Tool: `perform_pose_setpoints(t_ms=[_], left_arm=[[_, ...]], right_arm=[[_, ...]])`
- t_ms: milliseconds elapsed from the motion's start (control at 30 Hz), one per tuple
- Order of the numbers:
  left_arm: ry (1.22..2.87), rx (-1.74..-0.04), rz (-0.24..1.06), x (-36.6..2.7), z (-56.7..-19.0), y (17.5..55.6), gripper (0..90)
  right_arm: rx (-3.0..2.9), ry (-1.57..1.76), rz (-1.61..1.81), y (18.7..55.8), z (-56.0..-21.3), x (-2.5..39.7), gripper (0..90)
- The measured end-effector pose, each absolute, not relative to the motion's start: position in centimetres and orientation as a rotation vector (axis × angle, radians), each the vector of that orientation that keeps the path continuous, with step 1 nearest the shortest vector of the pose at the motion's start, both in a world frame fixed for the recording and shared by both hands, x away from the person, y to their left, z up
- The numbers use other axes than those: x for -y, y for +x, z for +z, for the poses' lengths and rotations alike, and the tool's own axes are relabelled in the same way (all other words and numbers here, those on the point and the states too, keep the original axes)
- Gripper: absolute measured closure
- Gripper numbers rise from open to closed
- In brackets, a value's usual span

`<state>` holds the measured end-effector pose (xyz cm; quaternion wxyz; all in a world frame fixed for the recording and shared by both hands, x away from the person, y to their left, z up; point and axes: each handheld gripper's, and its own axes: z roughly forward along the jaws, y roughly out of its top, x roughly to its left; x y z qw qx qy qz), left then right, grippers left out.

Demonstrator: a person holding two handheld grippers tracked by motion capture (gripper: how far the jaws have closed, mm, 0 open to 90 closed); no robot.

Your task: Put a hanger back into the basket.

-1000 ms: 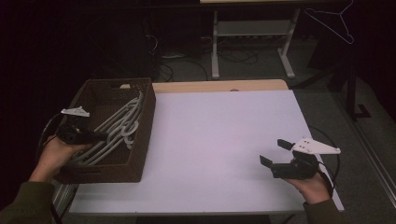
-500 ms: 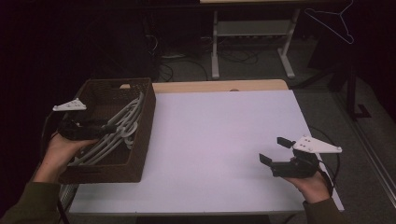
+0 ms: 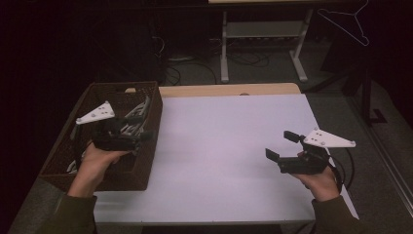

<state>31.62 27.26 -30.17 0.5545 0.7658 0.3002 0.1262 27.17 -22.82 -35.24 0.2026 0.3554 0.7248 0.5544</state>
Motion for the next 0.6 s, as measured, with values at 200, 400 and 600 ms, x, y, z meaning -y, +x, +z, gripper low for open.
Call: perform_pose_setpoints(t_ms=[200,400,600], left_arm=[[1.75,-0.634,0.302,-25.4,-30.6,31.4,11.4],[1.744,-0.634,0.284,-25.1,-31.3,31.4,10.5],[1.748,-0.635,0.281,-25.0,-31.5,31.3,10.5]], right_arm=[[-1.966,0.938,1.632,27.9,-33.4,22.6,6.2],[-1.922,0.905,1.661,28.6,-32.0,22.3,5.5],[-1.919,0.895,1.661,28.8,-31.8,22.1,5.5]])
